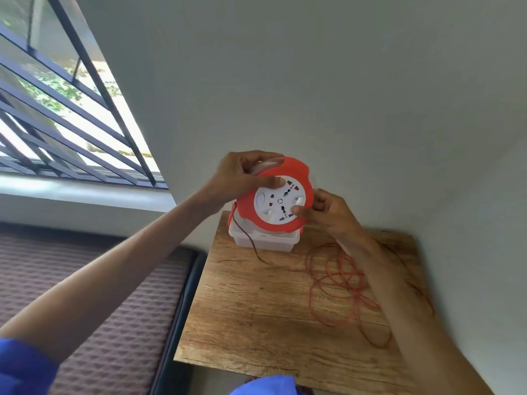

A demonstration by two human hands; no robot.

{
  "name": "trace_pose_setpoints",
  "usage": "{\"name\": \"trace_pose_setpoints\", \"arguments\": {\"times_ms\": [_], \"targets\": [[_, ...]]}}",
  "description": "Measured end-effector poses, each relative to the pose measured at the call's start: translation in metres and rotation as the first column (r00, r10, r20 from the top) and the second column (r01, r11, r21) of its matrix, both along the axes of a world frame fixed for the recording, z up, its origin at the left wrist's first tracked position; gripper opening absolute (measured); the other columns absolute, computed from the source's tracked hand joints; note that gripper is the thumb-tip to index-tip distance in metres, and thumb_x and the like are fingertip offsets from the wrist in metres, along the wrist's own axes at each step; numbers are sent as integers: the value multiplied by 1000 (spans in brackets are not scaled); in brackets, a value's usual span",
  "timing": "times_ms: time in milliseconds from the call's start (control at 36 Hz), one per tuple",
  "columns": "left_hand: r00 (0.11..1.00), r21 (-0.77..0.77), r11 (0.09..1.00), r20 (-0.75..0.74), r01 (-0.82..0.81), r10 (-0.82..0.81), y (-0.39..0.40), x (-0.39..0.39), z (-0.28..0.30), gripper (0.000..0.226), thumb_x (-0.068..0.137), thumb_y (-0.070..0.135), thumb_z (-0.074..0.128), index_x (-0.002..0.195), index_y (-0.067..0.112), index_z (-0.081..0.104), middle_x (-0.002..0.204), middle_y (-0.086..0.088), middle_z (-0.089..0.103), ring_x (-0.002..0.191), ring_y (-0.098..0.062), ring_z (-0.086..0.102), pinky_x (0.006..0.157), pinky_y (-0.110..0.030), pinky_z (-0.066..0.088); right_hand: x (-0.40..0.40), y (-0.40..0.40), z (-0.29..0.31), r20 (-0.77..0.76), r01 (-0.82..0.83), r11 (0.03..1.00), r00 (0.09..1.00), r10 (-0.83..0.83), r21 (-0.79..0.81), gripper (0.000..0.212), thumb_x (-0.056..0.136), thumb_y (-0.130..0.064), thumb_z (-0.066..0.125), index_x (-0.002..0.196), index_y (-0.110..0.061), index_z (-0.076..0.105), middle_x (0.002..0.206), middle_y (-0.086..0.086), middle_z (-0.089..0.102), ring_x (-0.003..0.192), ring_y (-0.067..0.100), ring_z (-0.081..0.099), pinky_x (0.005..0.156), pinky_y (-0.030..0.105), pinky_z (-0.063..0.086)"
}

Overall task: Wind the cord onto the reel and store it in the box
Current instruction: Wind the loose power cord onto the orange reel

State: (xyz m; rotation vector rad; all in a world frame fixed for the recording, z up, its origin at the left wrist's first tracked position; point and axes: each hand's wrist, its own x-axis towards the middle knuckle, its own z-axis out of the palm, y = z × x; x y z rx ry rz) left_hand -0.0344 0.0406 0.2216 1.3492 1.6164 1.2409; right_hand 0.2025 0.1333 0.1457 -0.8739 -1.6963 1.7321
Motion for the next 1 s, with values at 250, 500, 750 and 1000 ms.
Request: {"name": "trace_pose_setpoints", "arguments": {"times_ms": [250, 500, 750, 1000], "targets": [[921, -70, 995, 389, 68, -36, -15, 16, -8, 45, 100, 53, 69, 127, 18, 75, 122, -16, 78, 112, -35, 77, 103, -55, 62, 16, 23, 44, -111, 70, 997, 992, -67, 16, 42, 71, -40, 96, 106, -21, 81, 103, 7, 84, 89, 21, 80, 72, 26, 63], [517, -28, 993, 855, 111, -34, -31, 58, -45, 92, 93, 92, 42, 146, 24, 75, 152, -19, 69, 134, -42, 70, 102, -58, 60, 3, 20, 61, -36, -4, 982, 999, 11, 191, 35, 79, -22, 92, 109, -21, 74, 97, -1, 84, 87, 14, 79, 69, 21, 61], [381, 17, 998, 924, 64, -40, -50, 76, -69, 87, 97, 79, 58, 166, 26, 53, 165, -22, 55, 146, -44, 58, 117, -63, 47, -2, -1, 58, 315, -129, 809, 946, -73, 573, 55, 74, -65, 85, 123, -40, 78, 118, -11, 58, 114, 9, 52, 86, 20, 42], [348, 16, 989, 937, -144, 35, -66, 98, -85, 87, 97, 64, 56, 170, 17, 45, 158, -24, 54, 139, -42, 57, 112, -56, 48, 0, -53, 56, 297, -227, 333, 938, -176, 915, 38, 95, -38, 71, 132, -30, 70, 115, -1, 63, 101, 18, 61, 83, 39, 55]]}}
